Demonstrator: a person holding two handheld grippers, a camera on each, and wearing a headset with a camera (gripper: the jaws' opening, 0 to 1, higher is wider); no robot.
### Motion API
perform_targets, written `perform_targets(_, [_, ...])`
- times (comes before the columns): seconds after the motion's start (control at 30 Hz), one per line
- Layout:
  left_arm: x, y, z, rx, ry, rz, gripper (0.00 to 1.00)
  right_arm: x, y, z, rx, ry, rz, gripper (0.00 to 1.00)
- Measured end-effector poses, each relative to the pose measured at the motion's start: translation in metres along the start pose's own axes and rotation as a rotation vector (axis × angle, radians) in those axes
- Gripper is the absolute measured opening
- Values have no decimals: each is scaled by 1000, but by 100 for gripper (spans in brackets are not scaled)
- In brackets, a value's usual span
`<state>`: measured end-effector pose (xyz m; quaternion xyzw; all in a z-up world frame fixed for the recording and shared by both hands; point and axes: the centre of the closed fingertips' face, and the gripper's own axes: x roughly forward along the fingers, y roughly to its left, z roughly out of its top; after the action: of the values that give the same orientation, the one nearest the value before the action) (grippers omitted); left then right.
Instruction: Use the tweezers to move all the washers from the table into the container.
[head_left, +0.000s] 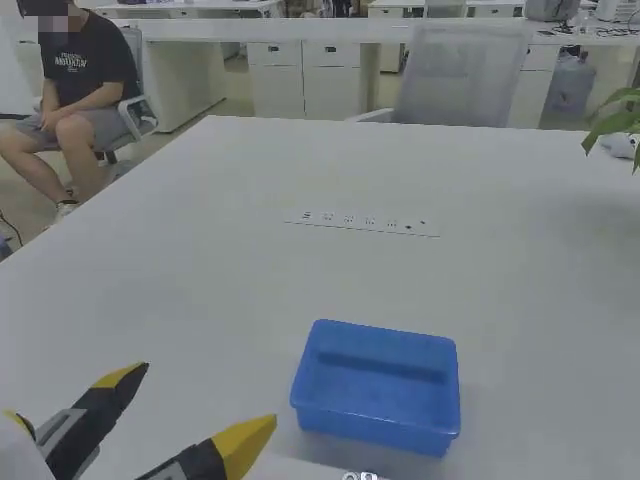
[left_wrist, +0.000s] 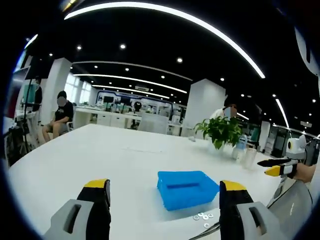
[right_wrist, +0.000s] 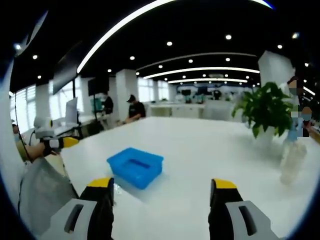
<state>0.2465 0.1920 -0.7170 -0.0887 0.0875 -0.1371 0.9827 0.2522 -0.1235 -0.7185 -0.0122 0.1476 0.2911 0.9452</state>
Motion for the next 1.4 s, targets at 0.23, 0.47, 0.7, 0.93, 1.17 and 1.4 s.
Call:
perform_targets(0.23, [0,-1,0,1,3,3,91,0,-2,-2,-2,4,0,76])
perform_targets(0.47, [0,-2,-1,2,6,1,90,-1,-2,-3,0,3,-4,76])
perform_targets(0.7, [1,-3,-3,3,17,-3,90,-1,-5,-3,1,2,-7,76])
perform_targets(0.93, [1,-2,-3,1,19,-3,90,-1,-7,-4,3,1,-7,76])
perform_targets(1.17, [2,-5,-4,5,30,-7,90,-1,-7,-3,4,-1,-11,76])
perform_targets(1.4, [2,-6,-4,5,32,-8,89,-1,-8,-4,3,0,-11,76])
